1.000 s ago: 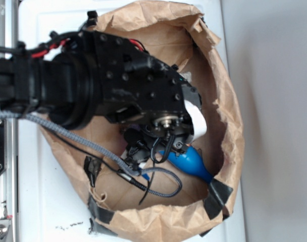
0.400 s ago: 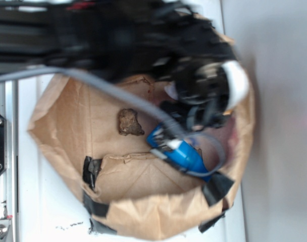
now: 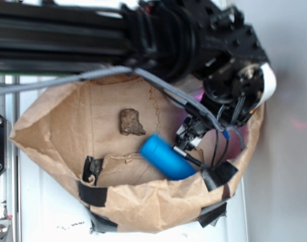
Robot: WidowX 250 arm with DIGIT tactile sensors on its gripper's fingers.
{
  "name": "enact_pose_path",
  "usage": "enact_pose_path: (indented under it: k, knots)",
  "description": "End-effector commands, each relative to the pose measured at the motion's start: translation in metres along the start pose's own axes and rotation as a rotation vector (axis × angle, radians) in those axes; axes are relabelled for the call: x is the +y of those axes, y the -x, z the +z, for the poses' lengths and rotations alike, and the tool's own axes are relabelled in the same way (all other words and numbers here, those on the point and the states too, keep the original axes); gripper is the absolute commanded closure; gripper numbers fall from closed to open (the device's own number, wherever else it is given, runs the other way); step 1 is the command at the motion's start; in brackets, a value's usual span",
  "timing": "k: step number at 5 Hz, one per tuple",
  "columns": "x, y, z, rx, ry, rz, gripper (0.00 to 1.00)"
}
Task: Grab the blue bottle.
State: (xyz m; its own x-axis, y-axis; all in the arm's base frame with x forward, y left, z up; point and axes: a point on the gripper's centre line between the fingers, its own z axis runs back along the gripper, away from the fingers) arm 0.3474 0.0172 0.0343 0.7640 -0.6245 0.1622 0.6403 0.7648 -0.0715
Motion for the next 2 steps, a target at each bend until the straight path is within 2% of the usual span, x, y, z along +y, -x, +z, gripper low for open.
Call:
enact_pose_path:
  k: [1,2]
  knots:
    - [-0.0369,-0.0031,0.0562,-0.185,-0.001,-0.128,0.0]
    - [-0.0408,-0.0007,0.0652,-0.209,0.019,-0.142,0.0]
